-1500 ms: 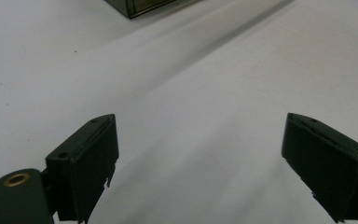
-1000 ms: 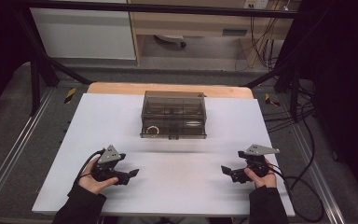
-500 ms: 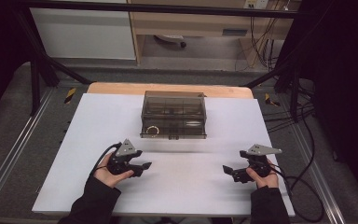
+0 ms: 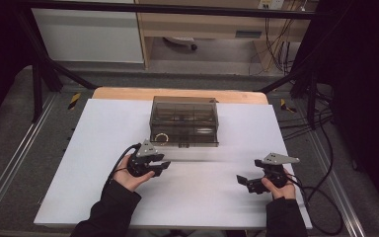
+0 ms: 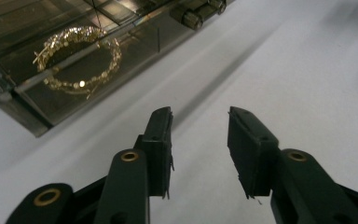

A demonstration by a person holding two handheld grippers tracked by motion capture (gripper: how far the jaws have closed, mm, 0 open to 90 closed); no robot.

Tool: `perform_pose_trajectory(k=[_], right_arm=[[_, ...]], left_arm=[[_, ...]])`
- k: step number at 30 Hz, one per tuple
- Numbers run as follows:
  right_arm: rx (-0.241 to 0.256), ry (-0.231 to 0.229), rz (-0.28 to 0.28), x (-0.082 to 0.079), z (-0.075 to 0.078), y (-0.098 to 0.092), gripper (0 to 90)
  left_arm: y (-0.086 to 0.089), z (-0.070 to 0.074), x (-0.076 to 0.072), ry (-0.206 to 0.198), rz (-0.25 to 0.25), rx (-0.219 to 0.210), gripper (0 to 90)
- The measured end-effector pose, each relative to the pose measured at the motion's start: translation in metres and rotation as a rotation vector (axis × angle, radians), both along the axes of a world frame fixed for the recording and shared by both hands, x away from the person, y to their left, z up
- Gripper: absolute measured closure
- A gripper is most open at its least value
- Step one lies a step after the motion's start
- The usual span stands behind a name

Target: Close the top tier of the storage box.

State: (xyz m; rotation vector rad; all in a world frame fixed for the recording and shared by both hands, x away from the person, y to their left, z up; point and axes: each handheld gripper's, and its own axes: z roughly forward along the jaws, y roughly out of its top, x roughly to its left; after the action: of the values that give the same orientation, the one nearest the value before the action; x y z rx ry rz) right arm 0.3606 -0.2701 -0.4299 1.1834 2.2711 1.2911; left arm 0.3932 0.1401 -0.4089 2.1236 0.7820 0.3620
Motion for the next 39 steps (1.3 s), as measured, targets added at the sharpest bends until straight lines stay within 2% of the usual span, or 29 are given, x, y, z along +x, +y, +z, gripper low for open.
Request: perform_pose_trajectory(k=[9,16,25,32,39], right_arm=[[-0.006,0.005,0.002,0.0,-0.001,0.001,0.5],[-0.007,0.0,0.002,0.0,0.0,0.0,0.5],[-0.003,0.002,-0.002,0.0,0.0,0.0,0.5],[-0.001,-0.001,-0.002,-0.001,0.0,-0.001,0.5],[-0.002,0.003,-0.001,-0.001,0.0,0.0,0.5]], left_arm=[[-0.011,0.01,0.008,-0.018,0.012,-0.011,72.5],[-0.02,0.011,0.014,-0.013,0.026,-0.012,79.3],[-0.026,0.009,0.021,-0.037,0.043,-0.013,89.2],[-0.028,0.007,0.026,-0.036,0.051,-0.007,89.9],[-0.029,0.008,0.029,-0.041,0.059,-0.029,89.9]])
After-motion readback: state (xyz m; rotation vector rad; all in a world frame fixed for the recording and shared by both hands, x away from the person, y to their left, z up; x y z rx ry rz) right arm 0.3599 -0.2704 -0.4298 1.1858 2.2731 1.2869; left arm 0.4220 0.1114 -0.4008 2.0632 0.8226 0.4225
